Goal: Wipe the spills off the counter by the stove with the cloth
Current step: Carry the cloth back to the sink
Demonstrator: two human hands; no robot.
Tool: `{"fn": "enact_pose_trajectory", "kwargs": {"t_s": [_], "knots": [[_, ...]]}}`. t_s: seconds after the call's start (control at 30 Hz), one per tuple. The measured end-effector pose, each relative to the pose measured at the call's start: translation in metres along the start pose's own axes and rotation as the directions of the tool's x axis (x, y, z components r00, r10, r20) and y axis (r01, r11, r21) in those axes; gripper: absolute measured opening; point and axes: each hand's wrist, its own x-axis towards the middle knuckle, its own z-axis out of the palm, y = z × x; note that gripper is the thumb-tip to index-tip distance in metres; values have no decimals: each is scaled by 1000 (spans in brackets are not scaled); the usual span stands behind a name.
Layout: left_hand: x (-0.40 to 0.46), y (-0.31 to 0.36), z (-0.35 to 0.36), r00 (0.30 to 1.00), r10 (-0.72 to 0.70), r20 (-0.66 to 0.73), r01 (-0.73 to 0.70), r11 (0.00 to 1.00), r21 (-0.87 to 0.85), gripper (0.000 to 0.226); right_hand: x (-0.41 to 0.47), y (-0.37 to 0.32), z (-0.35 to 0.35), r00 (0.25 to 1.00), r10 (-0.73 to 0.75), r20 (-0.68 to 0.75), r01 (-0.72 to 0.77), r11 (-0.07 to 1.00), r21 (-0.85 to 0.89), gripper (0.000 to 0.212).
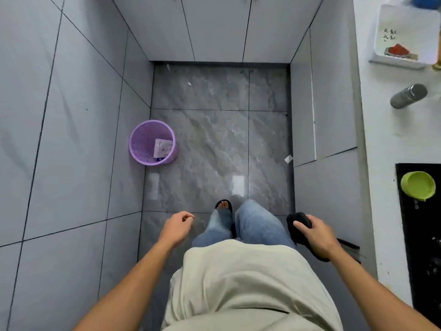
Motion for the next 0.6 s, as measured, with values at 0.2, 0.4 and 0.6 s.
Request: {"fn": "enact_pose_trajectory", "kwargs": {"t_s": [0.2, 0.4, 0.6], "knots": [[73, 128, -56, 989, 146, 9, -146, 988, 38, 23, 33, -10, -23, 993, 118, -7, -118, 992, 44, 13], [117, 202, -92, 987, 163, 8, -163, 982, 98, 24, 109, -68, -69, 993, 115, -28, -113, 990, 84, 14], [135, 210, -118, 999, 44, -10, -43, 991, 124, 22, 190, -188, -126, 1000, -11, -25, 13, 998, 64, 15]]}}
